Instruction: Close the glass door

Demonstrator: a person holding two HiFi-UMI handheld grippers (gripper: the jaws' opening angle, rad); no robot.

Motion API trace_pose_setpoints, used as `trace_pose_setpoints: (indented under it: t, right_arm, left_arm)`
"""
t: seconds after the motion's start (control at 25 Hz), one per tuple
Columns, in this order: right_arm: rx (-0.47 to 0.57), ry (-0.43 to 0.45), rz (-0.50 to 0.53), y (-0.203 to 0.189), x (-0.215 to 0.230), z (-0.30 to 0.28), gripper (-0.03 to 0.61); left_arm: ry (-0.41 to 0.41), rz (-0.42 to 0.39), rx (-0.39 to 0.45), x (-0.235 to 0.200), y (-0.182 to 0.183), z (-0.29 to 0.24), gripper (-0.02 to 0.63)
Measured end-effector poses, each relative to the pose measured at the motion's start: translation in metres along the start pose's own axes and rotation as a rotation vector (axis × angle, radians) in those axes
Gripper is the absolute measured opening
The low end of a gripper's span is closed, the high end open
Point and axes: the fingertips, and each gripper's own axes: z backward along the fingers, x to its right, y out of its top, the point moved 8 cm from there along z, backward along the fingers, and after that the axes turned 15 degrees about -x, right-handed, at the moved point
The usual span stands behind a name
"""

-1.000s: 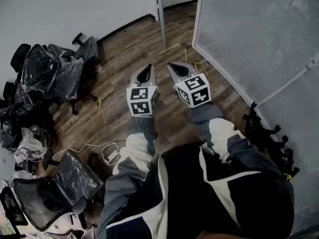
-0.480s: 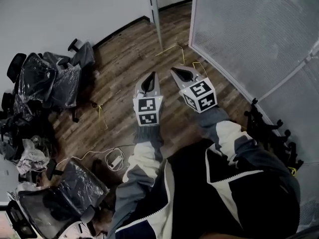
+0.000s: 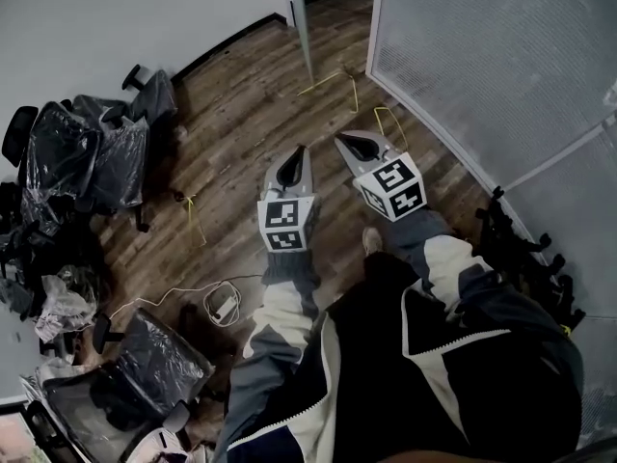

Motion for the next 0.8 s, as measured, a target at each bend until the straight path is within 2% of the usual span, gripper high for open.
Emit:
trace_pose_setpoints:
  t: [0.2,0.4,0.64,0.8]
  right_arm:
    - [0.015,0.067,-0.01,0.0,0.032,-0.043,0.005]
    - [0.025,0.135,-0.022,0.017,0.093,-0.094,0.005]
    - [0.054,0.201,-0.008,0.037,0.173,-0.134,0.005]
    - [0.064,0.225,-0.036,0.042,0.21,-0.153,0.005]
  left_arm:
    - [0.03,0.015,-0.035,-0.02,0.0,-0.037,0.006]
    - [0.078,0.059,-0.044,-0.046,0.031,-0.096,0.006]
    - [0.14,0.04,-0.072,-0.057,0.068,-0.178,0.006]
    - [0.172,0.007,-0.103,-0.056,0.084,-0.215,0.006]
